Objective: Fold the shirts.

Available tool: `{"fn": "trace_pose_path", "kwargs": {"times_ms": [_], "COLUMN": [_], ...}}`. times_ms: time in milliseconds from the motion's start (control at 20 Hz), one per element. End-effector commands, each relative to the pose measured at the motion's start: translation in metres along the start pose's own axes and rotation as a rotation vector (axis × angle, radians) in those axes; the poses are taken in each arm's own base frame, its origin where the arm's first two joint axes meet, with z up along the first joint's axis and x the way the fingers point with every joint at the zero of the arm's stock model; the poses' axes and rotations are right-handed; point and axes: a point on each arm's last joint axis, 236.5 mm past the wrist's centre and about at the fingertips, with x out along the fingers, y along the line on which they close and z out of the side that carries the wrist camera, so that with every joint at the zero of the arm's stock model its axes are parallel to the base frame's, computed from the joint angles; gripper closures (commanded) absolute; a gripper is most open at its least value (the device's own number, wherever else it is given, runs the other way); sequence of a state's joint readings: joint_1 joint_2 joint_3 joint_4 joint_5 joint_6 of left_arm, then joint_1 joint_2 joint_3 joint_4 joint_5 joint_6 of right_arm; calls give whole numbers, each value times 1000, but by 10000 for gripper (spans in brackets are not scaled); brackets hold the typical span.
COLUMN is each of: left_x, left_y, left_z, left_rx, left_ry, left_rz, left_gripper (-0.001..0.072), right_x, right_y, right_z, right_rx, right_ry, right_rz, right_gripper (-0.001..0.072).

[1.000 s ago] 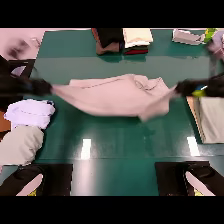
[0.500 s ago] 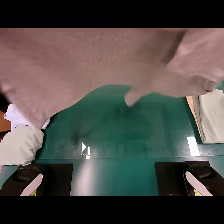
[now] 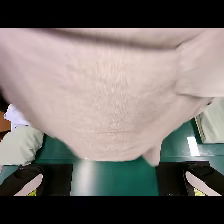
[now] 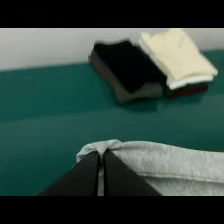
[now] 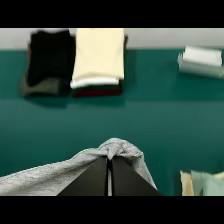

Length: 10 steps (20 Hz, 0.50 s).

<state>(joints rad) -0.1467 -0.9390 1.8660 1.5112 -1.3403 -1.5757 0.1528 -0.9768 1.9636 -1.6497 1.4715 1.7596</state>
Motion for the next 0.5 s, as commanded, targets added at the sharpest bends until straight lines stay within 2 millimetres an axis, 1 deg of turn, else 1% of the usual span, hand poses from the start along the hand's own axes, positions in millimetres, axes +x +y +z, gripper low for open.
{"fn": "trace_pose_path", "kwargs": {"times_ms": [0, 100, 150, 200, 300, 350, 400, 450], "left_x": [119, 182, 207, 231, 264, 275, 285, 293], "left_y": [10, 15, 16, 19, 22, 23, 24, 24], "left_z": [-107, -171, -200, -228, -272, -287, -296, -300], "left_rx": [-26, -39, -46, -51, -46, -39, -34, -33], "left_ry": [388, 540, 598, 648, 735, 762, 773, 766], "left_rz": [12, 16, 17, 20, 20, 18, 16, 16], "left_gripper": [680, 680, 680, 680, 681, 681, 681, 681], "right_x": [101, 158, 185, 207, 245, 261, 272, 282], "right_y": [-9, -14, -17, -21, -30, -35, -38, -44], "right_z": [-91, -146, -175, -199, -240, -252, -257, -258], "right_rx": [-26, -44, -56, -63, -19, 20, 70, 122], "right_ry": [368, 538, 617, 681, 777, 805, 816, 817], "right_rz": [-68, -97, -110, -116, -113, -86, -59, -39], "right_gripper": [696, 696, 696, 696, 696, 696, 696, 696]}}
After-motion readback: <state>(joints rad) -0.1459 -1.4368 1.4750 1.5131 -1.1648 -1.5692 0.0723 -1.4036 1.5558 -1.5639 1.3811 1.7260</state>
